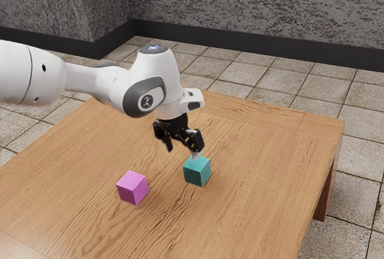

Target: Pick up the blue block with one arm, and put the blue block on the pink block with one arm

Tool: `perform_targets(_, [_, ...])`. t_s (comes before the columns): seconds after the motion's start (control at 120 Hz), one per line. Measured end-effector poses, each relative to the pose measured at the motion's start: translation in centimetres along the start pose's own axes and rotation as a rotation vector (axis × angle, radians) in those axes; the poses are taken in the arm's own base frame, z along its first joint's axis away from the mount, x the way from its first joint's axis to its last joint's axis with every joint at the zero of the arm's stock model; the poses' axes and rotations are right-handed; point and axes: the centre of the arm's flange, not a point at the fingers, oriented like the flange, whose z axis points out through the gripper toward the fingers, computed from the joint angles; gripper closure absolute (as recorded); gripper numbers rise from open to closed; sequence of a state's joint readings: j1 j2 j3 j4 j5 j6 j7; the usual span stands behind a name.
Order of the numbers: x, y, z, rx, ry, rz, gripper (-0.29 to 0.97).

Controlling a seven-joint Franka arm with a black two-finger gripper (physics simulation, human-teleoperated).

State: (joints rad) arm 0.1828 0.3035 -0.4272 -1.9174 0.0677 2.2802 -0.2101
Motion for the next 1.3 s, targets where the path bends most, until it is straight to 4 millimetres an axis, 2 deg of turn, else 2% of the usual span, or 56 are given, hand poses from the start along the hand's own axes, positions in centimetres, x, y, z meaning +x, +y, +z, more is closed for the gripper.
perform_targets(0.1, [2.1, -0.2, 0.4, -0.028, 0.044, -0.060, 0.00])
perform_targets(0.2, [2.9, 0.0, 0.7, -0.044, 0.067, -0.105, 0.00])
perform_targets(0.308, [3.1, 0.0, 1.5, -0.053, 0.065, -0.152, 0.00])
perform_targets(0.375, [3.2, -0.8, 2.0, -0.034, 0.057, -0.180, 0.00])
perform_targets(0.45, [3.5, -1.4, 1.8, -0.001, 0.047, -0.195, 0.00])
perform_targets(0.567, [3.5, -0.9, 1.2, 0.045, 0.012, -0.193, 0.00])
perform_targets(0.783, [3.1, -1.2, 3.6, 0.074, -0.073, -0.220, 0.00])
perform_targets(0.85, [3.5, -0.2, 4.4, 0.066, -0.086, -0.207, 0.00])
perform_targets(0.958, [3.8, 1.2, 4.3, 0.055, -0.088, -0.185, 0.00])
perform_targets(1.3, [3.6, 0.9, 5.2, 0.058, -0.111, -0.145, 0.00])
